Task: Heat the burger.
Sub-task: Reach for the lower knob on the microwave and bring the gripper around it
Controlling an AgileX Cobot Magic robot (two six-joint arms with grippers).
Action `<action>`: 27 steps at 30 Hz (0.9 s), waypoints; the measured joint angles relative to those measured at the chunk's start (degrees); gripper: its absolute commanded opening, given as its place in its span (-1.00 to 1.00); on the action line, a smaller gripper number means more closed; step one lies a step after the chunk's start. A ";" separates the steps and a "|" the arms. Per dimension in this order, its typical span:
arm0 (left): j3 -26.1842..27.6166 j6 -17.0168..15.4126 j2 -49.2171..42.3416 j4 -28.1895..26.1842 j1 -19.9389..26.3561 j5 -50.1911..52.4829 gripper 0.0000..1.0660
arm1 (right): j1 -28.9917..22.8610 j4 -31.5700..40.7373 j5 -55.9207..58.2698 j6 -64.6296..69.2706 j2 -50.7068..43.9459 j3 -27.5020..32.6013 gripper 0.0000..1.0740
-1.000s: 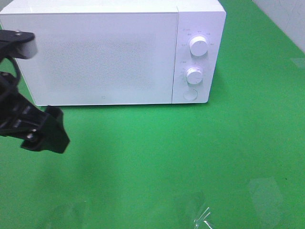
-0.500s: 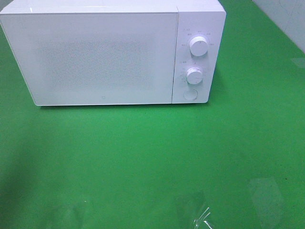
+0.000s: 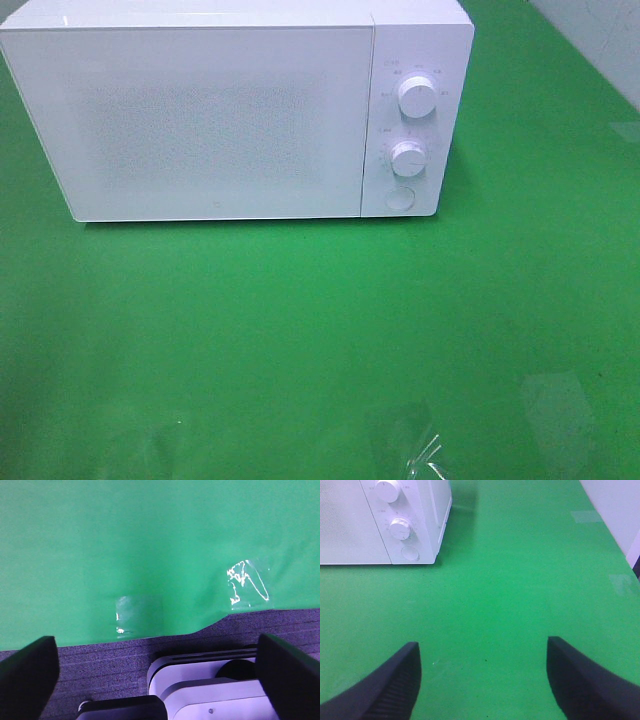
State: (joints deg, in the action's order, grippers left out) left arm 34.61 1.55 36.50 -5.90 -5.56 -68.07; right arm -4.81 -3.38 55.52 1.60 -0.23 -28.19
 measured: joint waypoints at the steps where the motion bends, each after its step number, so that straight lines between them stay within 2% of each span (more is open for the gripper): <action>1: -1.03 0.00 -1.26 0.06 0.00 0.52 0.87 | 0.00 0.00 0.00 0.00 0.00 0.00 0.32; 8: -4.41 0.00 -8.59 0.23 0.00 5.90 0.87 | 0.00 0.00 0.00 0.00 0.00 0.00 0.32; 22: -4.58 0.00 -13.98 0.29 0.29 6.19 0.87 | 0.00 0.00 0.00 0.00 0.00 0.00 0.32; 26: -4.76 0.00 -17.13 0.29 2.12 6.25 0.87 | 0.00 0.00 0.00 0.00 0.00 0.00 0.32; 27: -4.76 0.00 -20.23 0.29 4.01 6.30 0.87 | 0.00 0.00 0.00 0.00 0.00 0.00 0.32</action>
State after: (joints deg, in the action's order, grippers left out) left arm 29.85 1.55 16.27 -5.61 -1.55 -61.76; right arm -4.81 -3.38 55.52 1.60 -0.23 -28.19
